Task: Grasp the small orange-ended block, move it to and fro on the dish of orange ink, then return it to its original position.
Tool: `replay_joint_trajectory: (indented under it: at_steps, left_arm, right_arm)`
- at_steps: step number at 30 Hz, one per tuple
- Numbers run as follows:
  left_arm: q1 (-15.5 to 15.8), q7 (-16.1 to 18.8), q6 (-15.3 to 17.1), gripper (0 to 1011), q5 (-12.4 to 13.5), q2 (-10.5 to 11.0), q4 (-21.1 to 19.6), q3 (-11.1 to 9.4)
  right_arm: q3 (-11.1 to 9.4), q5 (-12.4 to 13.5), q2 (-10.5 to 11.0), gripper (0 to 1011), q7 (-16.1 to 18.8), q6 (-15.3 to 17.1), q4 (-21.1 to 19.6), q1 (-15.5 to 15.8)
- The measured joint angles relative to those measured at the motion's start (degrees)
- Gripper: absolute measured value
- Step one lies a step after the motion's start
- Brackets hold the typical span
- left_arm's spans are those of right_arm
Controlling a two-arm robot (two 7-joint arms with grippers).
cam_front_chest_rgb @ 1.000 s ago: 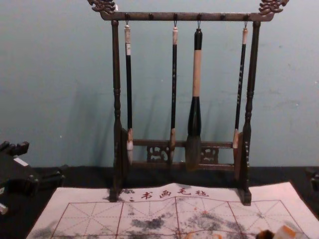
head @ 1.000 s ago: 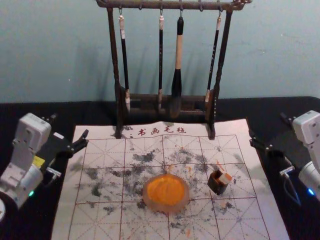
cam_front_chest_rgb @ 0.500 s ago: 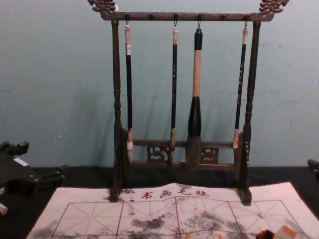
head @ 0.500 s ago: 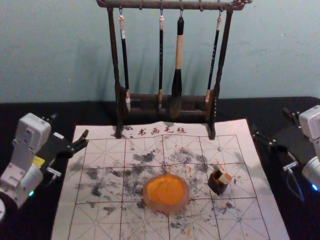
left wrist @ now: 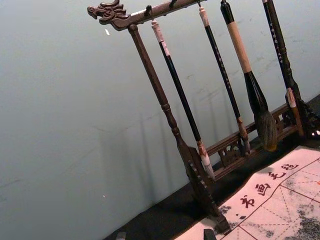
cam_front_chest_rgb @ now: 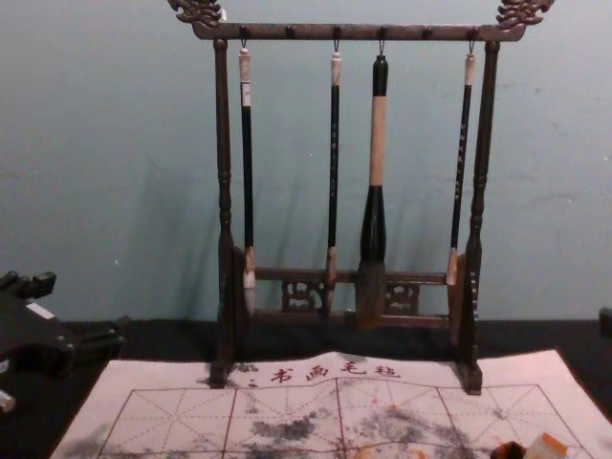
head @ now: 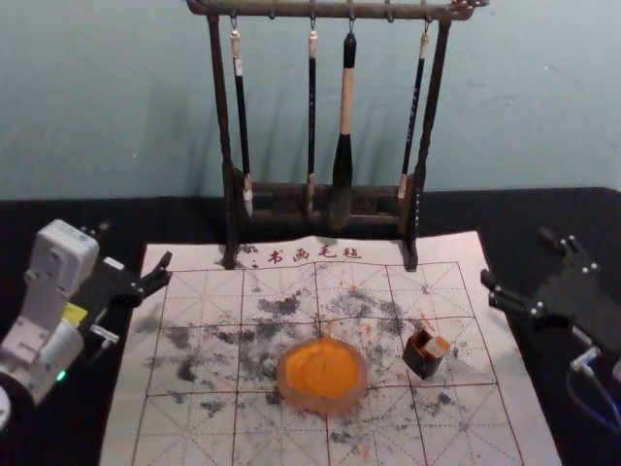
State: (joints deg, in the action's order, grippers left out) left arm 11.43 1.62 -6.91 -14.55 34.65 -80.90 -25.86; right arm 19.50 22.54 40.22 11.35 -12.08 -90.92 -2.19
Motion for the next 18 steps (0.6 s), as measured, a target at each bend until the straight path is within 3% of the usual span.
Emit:
replay_joint_trajectory:
  at_steps: [9,18]
  left_arm:
    - [0.00,0.00,0.00,1001,0.00,0.00,0.00,0.00]
    - [0.00,0.00,0.00,1001,0.00,0.00,0.00,0.00]
  right_arm:
    - [-0.99,3.97,2.93,1000,7.86,-1.60,-4.10,4.53]
    - [0.30,4.57,2.41,1000,11.61,1.48,-3.92,4.78]
